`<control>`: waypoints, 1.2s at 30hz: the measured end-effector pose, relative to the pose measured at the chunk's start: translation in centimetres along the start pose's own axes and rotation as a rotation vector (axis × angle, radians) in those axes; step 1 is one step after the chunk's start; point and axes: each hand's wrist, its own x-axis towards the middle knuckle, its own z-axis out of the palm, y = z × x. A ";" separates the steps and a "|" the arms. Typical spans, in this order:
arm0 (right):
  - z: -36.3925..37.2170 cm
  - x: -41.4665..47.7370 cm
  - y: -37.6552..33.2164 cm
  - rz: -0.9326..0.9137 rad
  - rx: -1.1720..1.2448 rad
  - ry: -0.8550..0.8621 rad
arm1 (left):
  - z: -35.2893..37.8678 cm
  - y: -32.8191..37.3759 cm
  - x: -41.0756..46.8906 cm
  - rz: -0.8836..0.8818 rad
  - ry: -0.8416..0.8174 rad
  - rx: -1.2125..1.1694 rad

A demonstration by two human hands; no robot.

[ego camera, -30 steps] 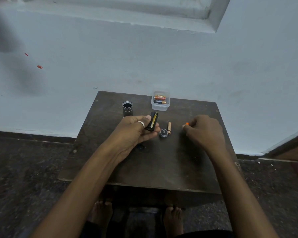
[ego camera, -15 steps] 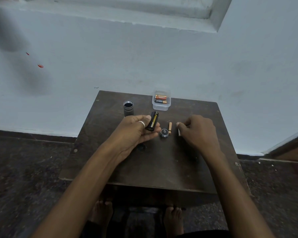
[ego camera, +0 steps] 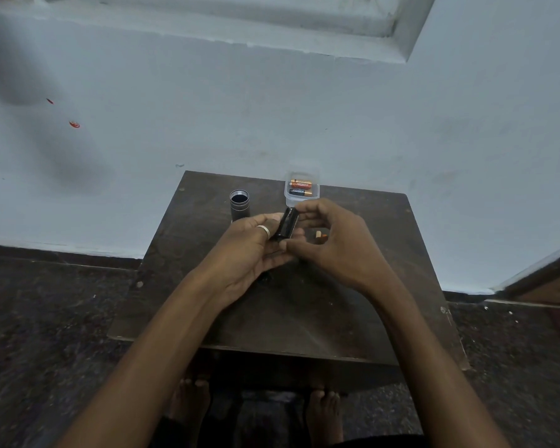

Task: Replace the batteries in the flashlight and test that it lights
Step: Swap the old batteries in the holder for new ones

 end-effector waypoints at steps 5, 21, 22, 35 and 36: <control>0.2 0.0 0.0 -0.087 -0.106 0.056 | -0.1 -0.2 0.2 0.053 0.026 0.088; 0.5 -0.5 -0.3 -0.258 -0.359 0.072 | -0.5 -0.5 0.4 0.096 0.005 0.170; 0.6 -0.6 -0.3 -0.264 -0.388 0.069 | -0.5 -0.5 0.4 0.096 0.006 0.173; 0.7 -0.7 -0.4 -0.248 -0.403 0.051 | -0.3 -0.3 -0.1 0.096 0.022 0.218; 0.8 -0.8 -0.5 -0.255 -0.404 0.052 | -0.3 -0.3 -0.1 0.095 0.020 0.220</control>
